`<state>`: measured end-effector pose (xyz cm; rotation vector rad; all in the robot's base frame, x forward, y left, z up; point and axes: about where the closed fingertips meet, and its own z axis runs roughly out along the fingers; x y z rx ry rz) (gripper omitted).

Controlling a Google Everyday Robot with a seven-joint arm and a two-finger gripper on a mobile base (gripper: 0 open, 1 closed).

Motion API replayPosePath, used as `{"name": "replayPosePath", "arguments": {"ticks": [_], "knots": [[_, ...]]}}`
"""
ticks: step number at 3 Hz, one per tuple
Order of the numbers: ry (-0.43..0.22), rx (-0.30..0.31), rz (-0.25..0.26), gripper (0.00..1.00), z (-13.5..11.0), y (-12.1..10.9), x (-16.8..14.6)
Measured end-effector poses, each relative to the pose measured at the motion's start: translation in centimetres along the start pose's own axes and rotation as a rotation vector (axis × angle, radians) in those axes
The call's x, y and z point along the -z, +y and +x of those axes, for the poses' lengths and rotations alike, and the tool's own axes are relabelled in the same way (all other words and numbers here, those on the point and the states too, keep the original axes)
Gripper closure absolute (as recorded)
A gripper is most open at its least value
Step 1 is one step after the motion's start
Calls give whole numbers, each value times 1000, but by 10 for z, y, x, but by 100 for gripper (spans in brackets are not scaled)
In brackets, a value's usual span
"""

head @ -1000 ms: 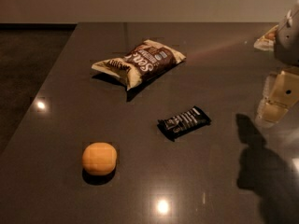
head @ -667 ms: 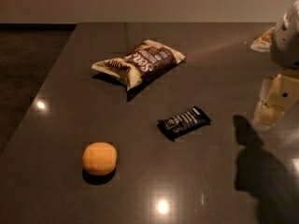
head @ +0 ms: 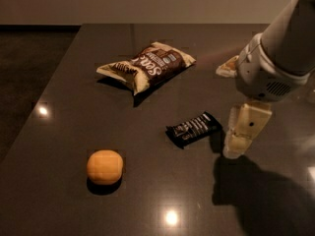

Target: Move orange near brown chip bag

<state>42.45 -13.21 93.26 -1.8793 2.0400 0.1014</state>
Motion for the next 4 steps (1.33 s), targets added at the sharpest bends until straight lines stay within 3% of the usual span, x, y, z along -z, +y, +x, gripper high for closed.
{"name": "replayPosePath", "arguments": {"ticks": [2, 4], "knots": [[-143, 44, -81, 0, -58, 30, -38], [-202, 90, -152, 0, -115, 72, -84]]}}
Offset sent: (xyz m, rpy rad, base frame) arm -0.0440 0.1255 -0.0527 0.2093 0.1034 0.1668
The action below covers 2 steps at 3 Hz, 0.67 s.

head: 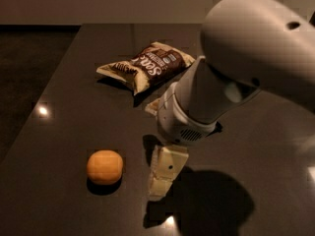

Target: Move orange near brown chip bag

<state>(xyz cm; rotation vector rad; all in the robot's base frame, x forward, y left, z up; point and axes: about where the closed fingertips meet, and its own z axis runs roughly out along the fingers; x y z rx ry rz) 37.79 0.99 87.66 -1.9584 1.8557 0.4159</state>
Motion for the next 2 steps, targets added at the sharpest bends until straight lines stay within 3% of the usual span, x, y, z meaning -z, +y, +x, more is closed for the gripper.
{"name": "replayPosePath", "arguments": {"ticks": [2], "knots": [[-28, 63, -60, 0, -44, 16, -45]]}}
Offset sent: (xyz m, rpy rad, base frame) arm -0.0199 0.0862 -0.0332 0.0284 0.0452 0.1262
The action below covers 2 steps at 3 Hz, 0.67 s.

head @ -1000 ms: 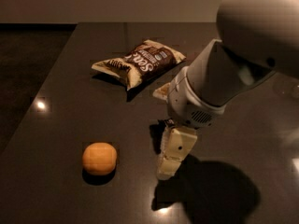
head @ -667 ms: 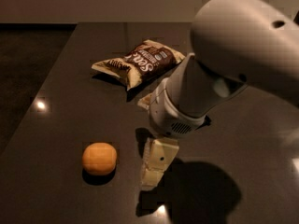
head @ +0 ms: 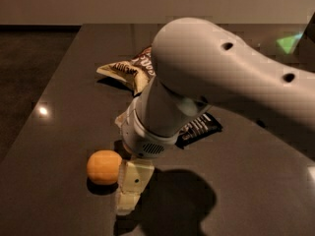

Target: Move orange near brown chip bag

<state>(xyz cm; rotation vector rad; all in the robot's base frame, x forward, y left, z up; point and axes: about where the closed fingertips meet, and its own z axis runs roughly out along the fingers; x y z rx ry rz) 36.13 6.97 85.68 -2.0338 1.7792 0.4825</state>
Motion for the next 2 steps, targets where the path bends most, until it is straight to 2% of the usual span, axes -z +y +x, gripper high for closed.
{"name": "replayPosePath", "arguments": {"ticks": [1, 2], "knots": [[-6, 13, -13, 0, -10, -1, -12], [-6, 30, -28, 15, -17, -3, -19]]}}
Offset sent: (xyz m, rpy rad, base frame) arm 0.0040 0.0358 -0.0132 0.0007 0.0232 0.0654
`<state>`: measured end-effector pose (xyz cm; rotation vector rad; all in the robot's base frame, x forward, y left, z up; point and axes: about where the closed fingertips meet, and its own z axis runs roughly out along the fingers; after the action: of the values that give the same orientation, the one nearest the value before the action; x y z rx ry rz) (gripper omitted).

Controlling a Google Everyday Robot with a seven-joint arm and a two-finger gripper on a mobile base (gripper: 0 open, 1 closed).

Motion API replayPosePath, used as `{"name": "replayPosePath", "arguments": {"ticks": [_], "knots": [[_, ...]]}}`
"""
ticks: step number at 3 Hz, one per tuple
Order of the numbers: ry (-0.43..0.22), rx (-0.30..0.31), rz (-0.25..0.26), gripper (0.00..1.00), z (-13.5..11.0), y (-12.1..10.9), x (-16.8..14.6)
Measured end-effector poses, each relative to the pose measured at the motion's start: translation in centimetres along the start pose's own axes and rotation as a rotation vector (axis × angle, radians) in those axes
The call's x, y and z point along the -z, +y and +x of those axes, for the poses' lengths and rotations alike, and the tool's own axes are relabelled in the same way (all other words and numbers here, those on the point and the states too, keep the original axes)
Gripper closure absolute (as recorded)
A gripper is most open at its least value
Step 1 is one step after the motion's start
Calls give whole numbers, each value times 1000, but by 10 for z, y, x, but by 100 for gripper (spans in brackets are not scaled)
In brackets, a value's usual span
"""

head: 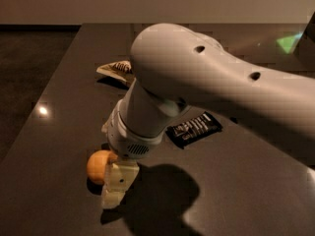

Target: Move orange near brown chip bag

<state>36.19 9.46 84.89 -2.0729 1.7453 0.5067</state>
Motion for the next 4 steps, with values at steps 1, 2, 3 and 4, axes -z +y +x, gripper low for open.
{"name": "replayPosePath", "arguments": {"ticks": [1, 2, 3, 4], "knots": [[1, 11, -17, 39, -3, -1, -4], [-5, 15, -22, 62, -3, -1, -1], [1, -19, 25, 93, 5, -24, 25], [21, -115, 122, 100, 35, -80, 64]]}}
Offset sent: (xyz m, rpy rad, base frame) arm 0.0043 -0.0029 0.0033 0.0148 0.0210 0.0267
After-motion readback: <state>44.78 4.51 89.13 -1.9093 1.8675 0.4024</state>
